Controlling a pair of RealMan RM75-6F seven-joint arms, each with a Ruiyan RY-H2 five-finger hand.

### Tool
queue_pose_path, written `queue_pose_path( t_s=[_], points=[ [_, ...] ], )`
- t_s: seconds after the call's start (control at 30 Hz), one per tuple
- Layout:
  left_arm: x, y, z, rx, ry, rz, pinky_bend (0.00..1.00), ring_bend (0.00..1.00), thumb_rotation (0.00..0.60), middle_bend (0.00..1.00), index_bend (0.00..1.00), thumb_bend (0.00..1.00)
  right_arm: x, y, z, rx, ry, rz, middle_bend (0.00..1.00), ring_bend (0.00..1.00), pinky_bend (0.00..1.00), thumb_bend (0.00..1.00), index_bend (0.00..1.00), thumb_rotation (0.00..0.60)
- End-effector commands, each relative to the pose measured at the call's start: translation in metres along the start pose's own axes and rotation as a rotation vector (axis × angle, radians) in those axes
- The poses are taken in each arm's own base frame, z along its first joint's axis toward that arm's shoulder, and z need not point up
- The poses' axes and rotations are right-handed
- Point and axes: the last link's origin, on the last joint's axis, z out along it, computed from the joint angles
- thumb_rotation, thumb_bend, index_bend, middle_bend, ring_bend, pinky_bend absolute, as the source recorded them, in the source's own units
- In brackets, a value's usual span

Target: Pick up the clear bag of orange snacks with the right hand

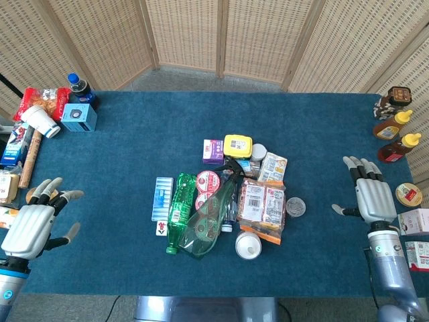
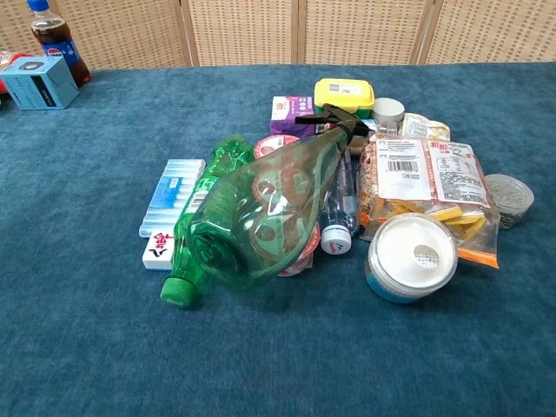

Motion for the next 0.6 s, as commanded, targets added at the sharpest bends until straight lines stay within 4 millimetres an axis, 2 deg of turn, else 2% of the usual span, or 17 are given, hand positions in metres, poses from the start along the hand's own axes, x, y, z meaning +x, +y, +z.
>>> queue_pose_path(
  t_s=[0.03, 0.37, 0.6],
  points=[
    [-0.001, 0.0, 0.0, 0.001, -0.004, -0.002, 0.0, 0.07, 0.6, 0.33, 0.26, 0.41, 0.0, -0.001, 0.0, 0.004, -0.002, 0.005, 0.0, 0.0, 0.0, 0.0, 0.0, 0.6],
    [0.003, 0.001, -0.005, -0.004, 0.017, -0.003, 0.0, 0.07, 0.6, 0.33, 0.25, 0.41, -0.005, -0.007, 0.0, 0.061, -0.079, 0.094, 0.0, 0.0, 0.0, 0.0, 0.0, 0.6],
    [0.002, 0.003, -0.002, -0.014, 0.014, -0.003, 0.0, 0.07, 0.6, 0.33, 0.24, 0.41, -0.012, -0.028, 0.007, 0.168, -0.19, 0.155, 0.0, 0.0, 0.0, 0.0, 0.0, 0.6]
  ],
)
